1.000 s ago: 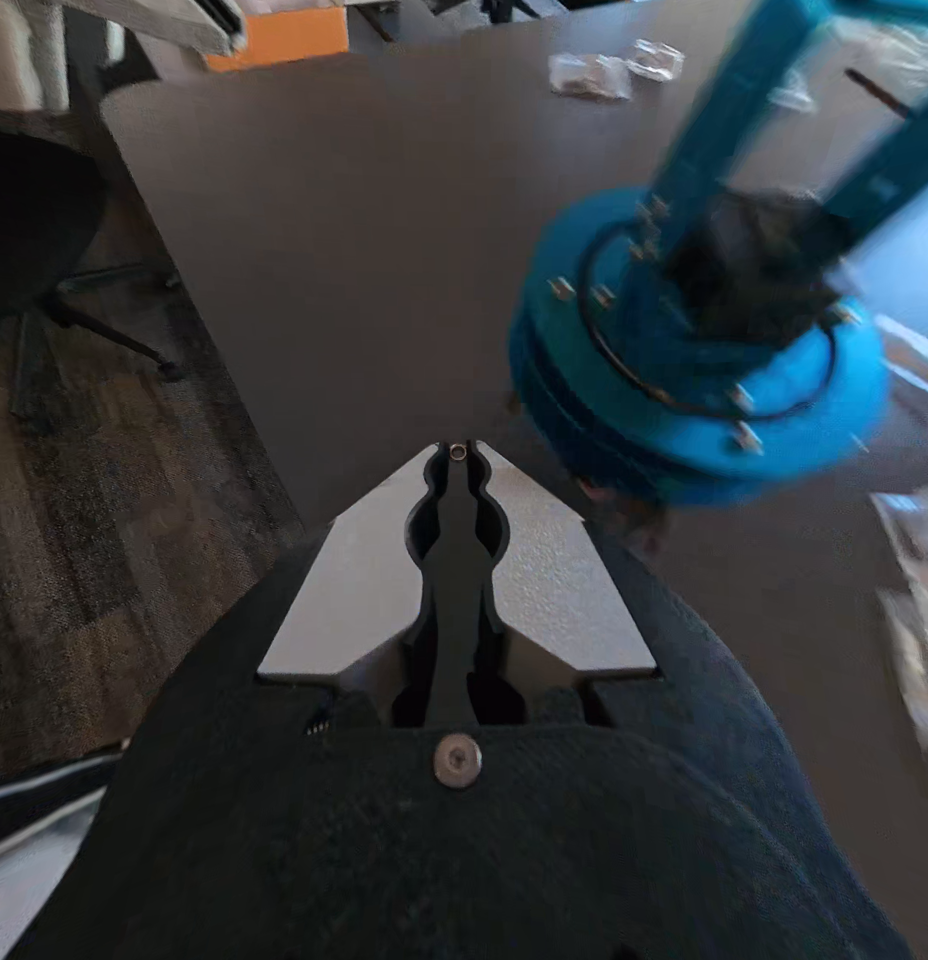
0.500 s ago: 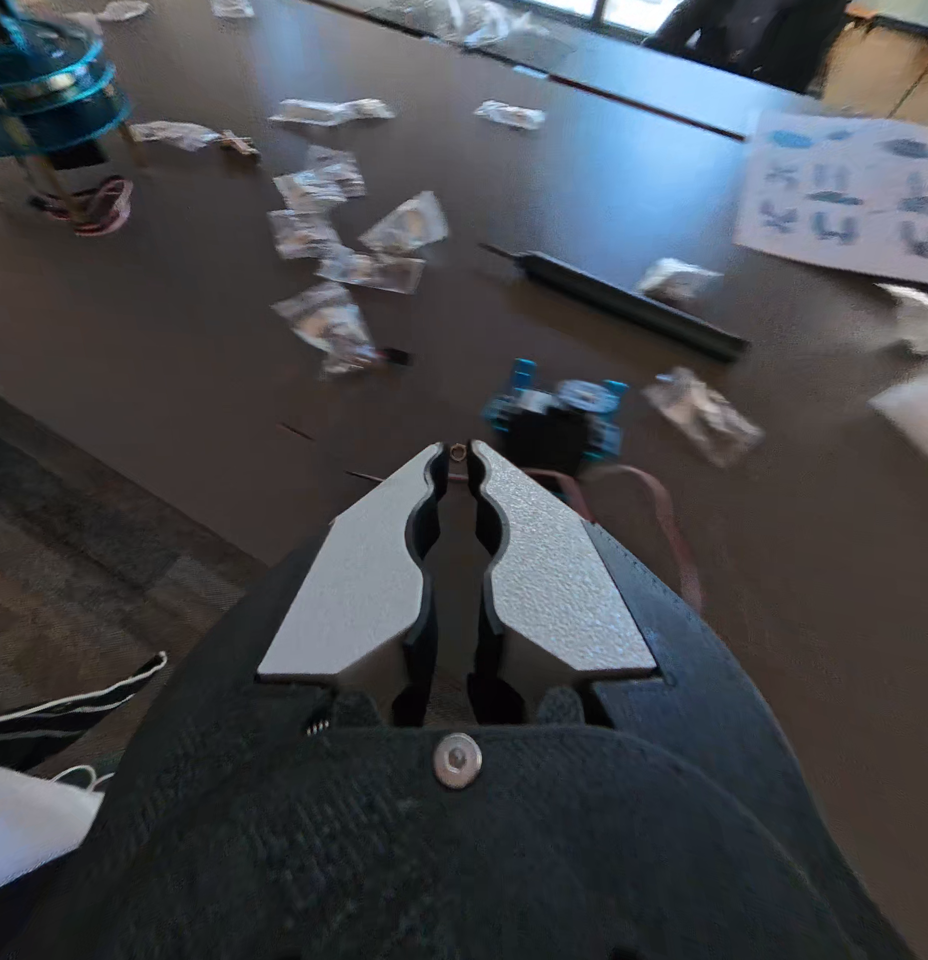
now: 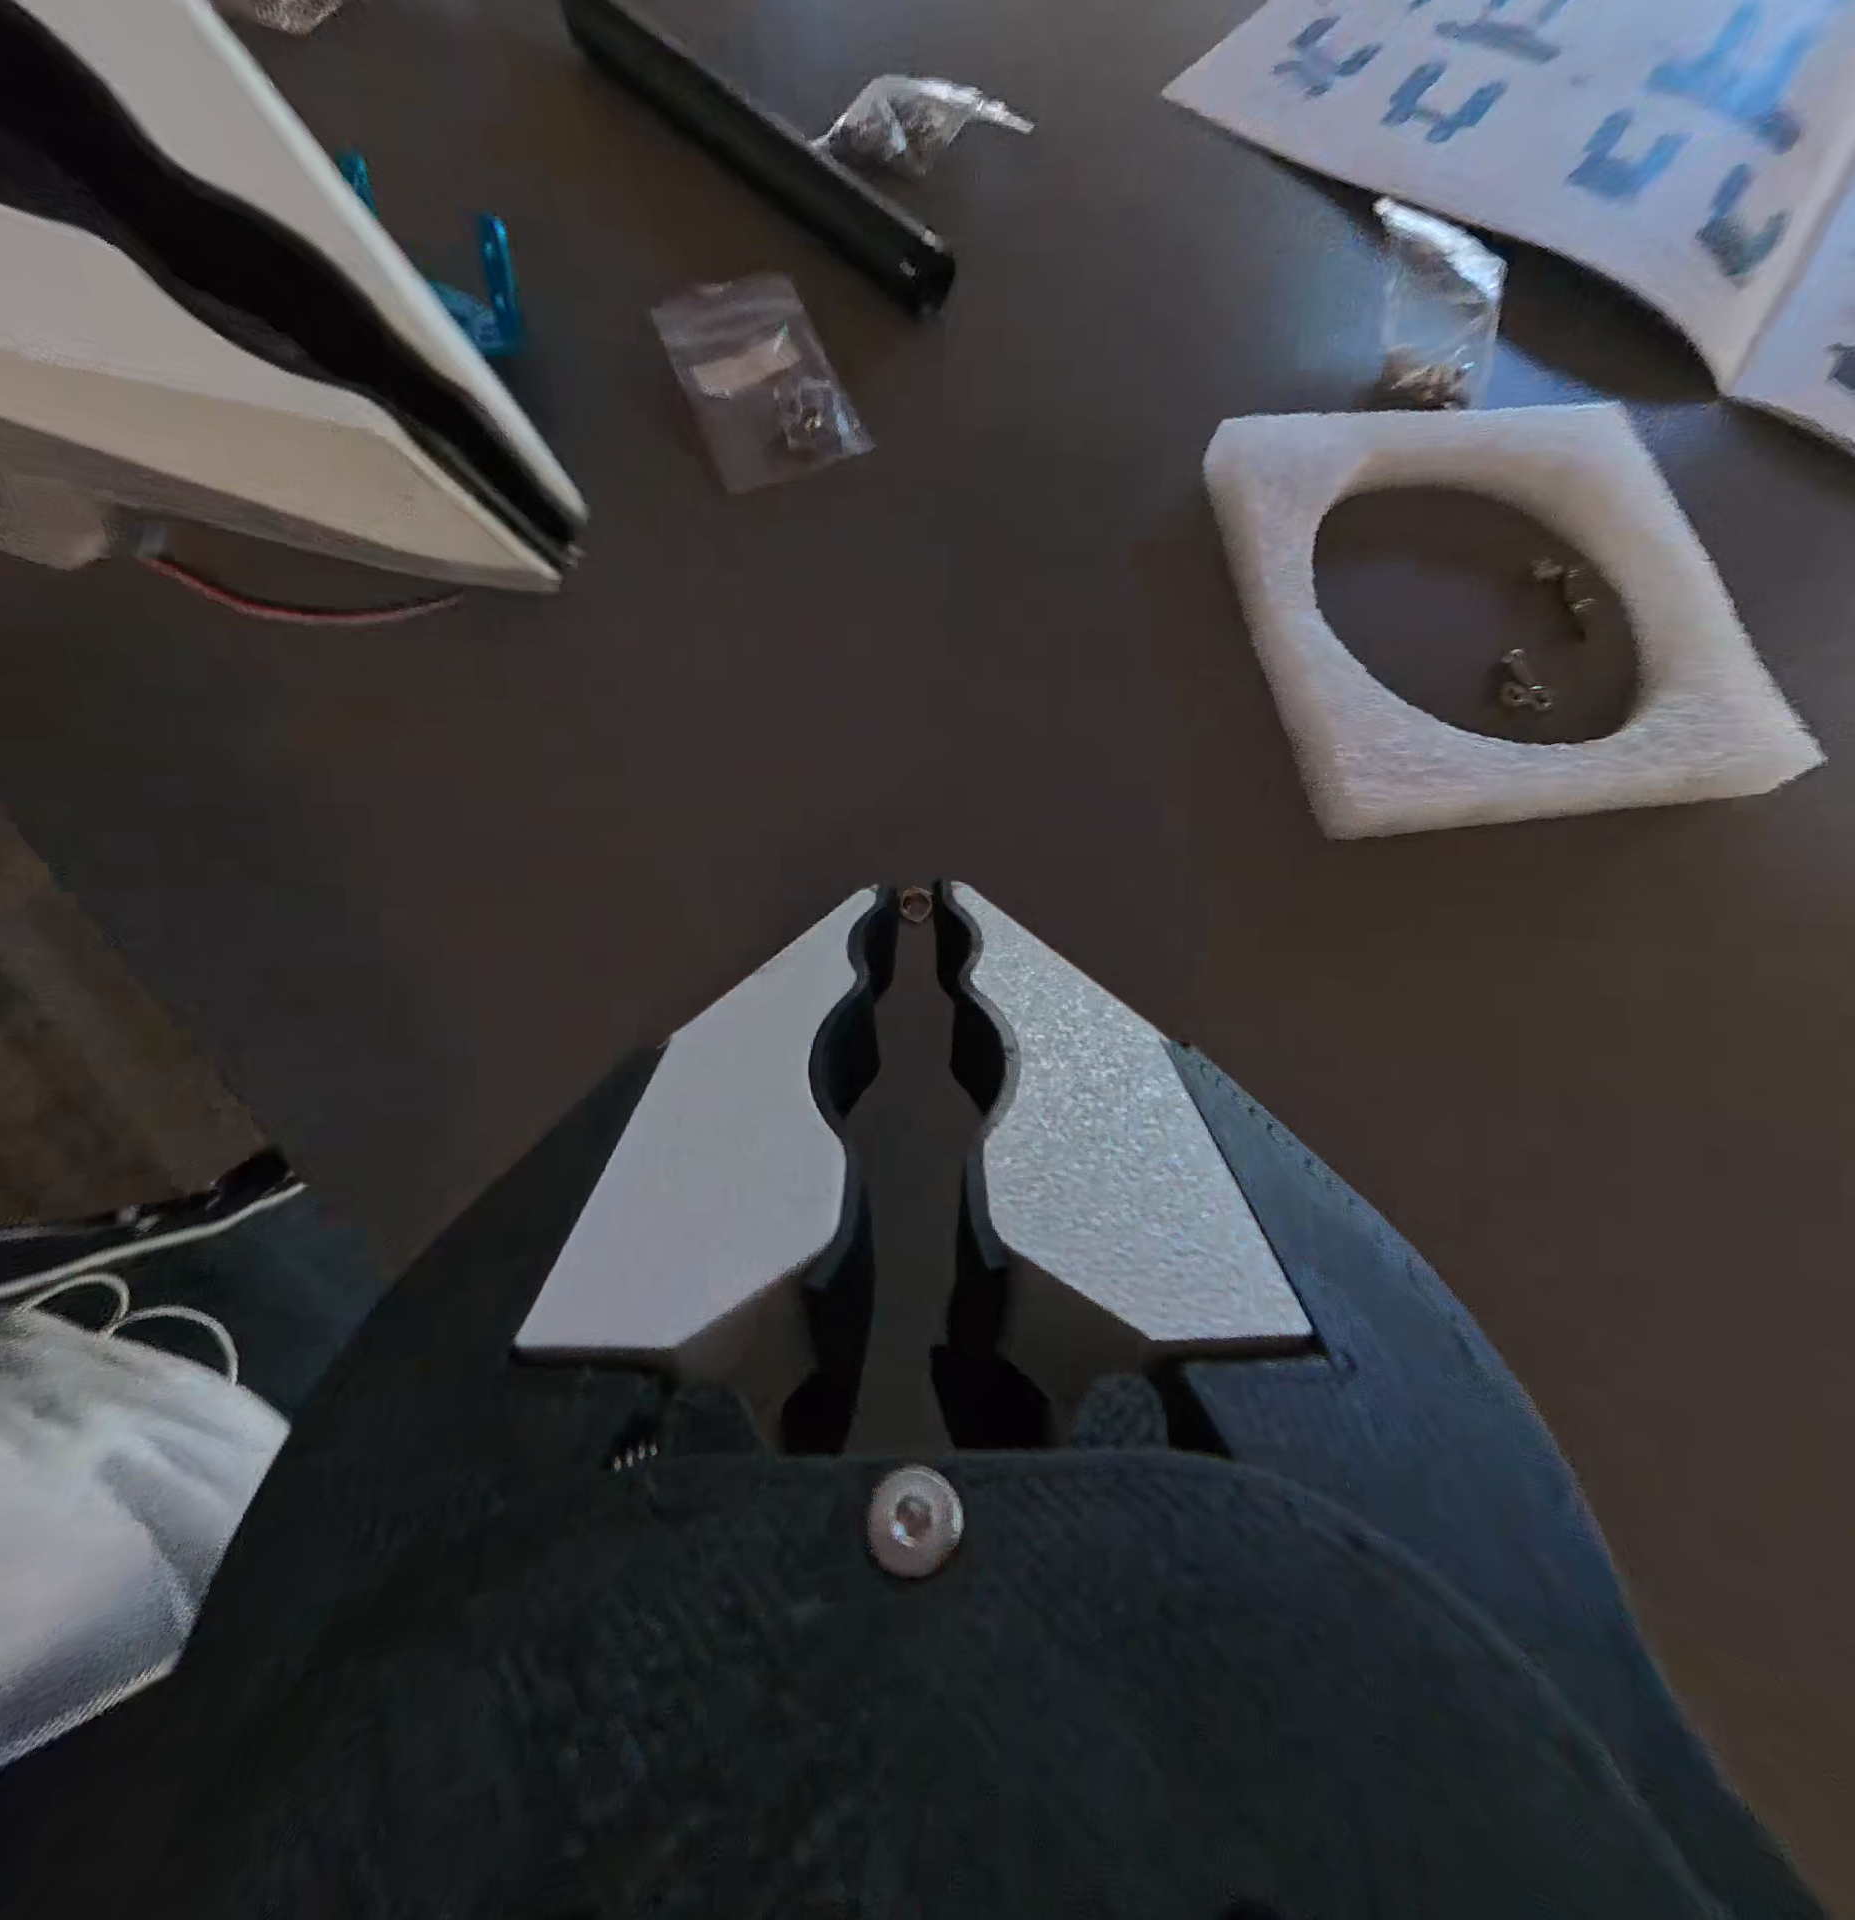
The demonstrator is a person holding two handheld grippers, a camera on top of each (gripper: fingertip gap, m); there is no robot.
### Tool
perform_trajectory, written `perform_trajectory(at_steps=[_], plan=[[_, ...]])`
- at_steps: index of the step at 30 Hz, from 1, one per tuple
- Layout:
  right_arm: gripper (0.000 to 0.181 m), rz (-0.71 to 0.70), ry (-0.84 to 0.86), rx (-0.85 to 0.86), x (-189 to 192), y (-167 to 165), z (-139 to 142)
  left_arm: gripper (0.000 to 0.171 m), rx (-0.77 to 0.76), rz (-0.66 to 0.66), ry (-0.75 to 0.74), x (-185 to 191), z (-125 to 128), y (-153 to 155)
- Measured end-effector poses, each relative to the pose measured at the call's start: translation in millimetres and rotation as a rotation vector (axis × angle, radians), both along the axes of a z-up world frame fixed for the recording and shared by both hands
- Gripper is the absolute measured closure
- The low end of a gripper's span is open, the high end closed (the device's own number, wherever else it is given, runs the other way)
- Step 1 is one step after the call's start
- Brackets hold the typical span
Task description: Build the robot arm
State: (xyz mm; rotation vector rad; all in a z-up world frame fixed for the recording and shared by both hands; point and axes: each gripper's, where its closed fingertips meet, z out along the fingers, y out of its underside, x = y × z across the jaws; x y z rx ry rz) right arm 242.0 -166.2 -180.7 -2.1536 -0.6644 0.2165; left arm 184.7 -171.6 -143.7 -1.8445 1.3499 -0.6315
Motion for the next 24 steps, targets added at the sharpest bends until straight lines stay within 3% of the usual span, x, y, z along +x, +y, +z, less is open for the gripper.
perform_trajectory(at_steps=[4, 6, 11, 13, 15, 18, 24], plan=[[0.176, 0.092, 0.020, -0.063, -0.6, -1.8, -14.2, 0.167, 0.056, 0.006, 0.237, 10.2, -35.9, 12.7], [0.176, 0.138, 0.047, -0.088, -6.2, -4.9, -17.5, 0.167, 0.010, -0.002, 0.300, 10.4, -51.0, 11.2], [0.175, 0.206, 0.091, -0.106, -22.1, -2.0, -18.1, 0.167, -0.098, -0.023, 0.249, 13.4, -56.5, 7.6], [0.173, 0.215, 0.093, -0.108, -26.0, 0.9, -18.2, 0.152, -0.150, -0.041, 0.218, 13.0, -54.8, 5.4], [0.161, 0.211, 0.073, -0.092, -22.6, 5.7, -17.7, 0.150, -0.190, -0.044, 0.163, 9.1, -45.0, 3.8], [0.156, 0.223, 0.099, -0.107, -19.4, 1.4, -17.5, 0.150, -0.174, -0.034, 0.043, -11.6, -14.0, 3.8], [0.157, 0.232, 0.156, -0.080, -14.5, -3.1, -8.2, 0.156, -0.001, 0.123, -0.094, -96.2, 36.7, 15.6]])
